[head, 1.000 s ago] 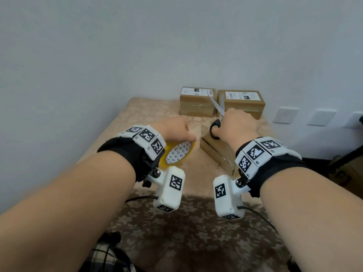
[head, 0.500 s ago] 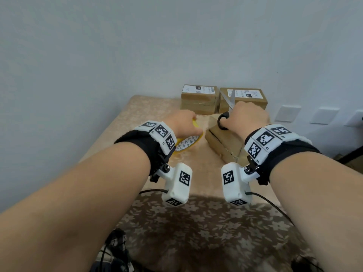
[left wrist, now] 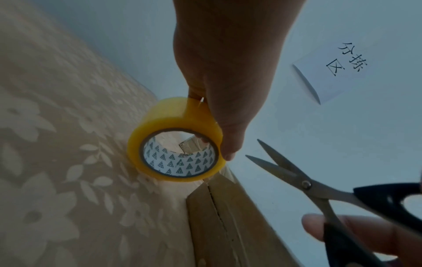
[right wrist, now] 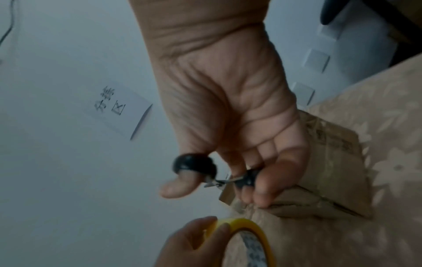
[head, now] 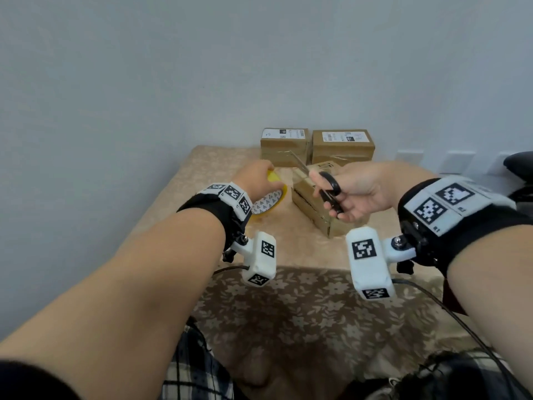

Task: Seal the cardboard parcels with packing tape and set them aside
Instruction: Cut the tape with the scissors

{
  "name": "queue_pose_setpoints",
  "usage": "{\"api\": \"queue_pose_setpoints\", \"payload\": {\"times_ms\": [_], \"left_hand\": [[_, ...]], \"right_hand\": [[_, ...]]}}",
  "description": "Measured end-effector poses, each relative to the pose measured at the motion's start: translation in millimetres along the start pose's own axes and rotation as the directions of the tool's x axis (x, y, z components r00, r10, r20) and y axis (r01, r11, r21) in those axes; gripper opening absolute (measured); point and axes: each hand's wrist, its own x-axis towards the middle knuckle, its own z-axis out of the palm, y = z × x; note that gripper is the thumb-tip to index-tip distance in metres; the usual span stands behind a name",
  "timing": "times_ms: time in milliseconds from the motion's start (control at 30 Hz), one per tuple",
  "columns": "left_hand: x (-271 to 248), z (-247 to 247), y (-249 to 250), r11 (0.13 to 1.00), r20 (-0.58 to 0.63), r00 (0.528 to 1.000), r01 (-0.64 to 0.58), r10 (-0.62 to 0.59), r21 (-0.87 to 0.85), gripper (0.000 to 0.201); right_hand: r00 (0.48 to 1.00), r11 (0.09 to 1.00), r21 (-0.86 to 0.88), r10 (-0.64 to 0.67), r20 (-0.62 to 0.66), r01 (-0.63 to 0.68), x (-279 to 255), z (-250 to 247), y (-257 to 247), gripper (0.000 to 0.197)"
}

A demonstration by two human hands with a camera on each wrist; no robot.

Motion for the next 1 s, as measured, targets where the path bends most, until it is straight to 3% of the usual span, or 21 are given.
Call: {"api": "queue_pose_setpoints", "payload": {"times_ms": [200,367,567,700,767,900,1000], "left_hand": [[-1,-5,-3,1.0,0.052,0.998,0.028,-0.029,0.013,0.029],[4,-2,-8,0.999,0.093,0.995,0.03,-0.028,-0.022,0.024],[10,-3,-11,0.996,0.144,0.99,0.02,-0.007,-0.086,0.031],[16,-4,-8,0.994,0.193,0.981,0.045,-0.026,-0.097,0.035],[22,-5,-7,0.996,0.214,0.975,0.069,-0.053,-0.064,0.031],[33,-8,-8,0.993,0.235,0.966,0.088,-0.104,0.077,0.042],[38,-5,-6,0.987,0.234,0.962,0.119,-0.142,0.109,0.032]], "right_hand": [[0.987,0.988,-0.113,0.119,0.108,-0.107,-7,4,8,0.079],[0.984,0.975,-0.172,0.156,0.081,-0.14,0,11,10,0.084],[0.991,0.986,-0.099,0.135,0.021,-0.133,16,21,-2,0.067],[0.991,0.981,-0.14,0.13,-0.015,-0.131,23,20,-5,0.071],[0.991,0.98,-0.152,0.128,-0.024,-0.131,26,18,-5,0.068],[0.992,0.981,-0.145,0.124,-0.02,-0.126,28,15,-3,0.057],[0.995,0.981,-0.166,0.101,-0.022,-0.103,30,14,0,0.053]]}}
